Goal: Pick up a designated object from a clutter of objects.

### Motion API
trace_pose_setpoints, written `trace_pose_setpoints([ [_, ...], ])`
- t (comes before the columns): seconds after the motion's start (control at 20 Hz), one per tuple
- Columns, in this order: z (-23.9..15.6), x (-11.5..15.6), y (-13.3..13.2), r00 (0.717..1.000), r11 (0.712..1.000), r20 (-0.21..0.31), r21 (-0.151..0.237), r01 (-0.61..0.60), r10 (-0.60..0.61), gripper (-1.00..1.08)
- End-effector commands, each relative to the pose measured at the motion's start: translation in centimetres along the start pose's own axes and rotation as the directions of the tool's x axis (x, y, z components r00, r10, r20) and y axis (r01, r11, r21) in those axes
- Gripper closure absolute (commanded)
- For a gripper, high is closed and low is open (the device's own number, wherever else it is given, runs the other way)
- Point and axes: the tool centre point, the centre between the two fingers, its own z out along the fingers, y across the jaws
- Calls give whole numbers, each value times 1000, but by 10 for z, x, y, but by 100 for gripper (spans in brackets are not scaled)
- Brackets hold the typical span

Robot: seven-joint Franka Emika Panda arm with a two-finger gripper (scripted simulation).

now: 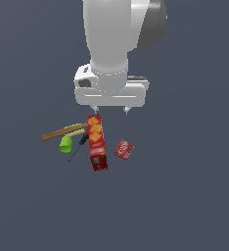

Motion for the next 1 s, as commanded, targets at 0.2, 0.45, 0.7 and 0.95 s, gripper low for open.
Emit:
trace_pose_setpoints([
  [0.2,-3,0,2,1000,1000,-2,4,-11,11,-92],
  [0.45,-11,-2,5,999,999,-6,13,-38,38,-92],
  [0.7,-10,-1,6,999,999,-6,13,-36,36,-92],
  [0.95,1,3,17,1000,1000,-8,17,-24,24,-92],
])
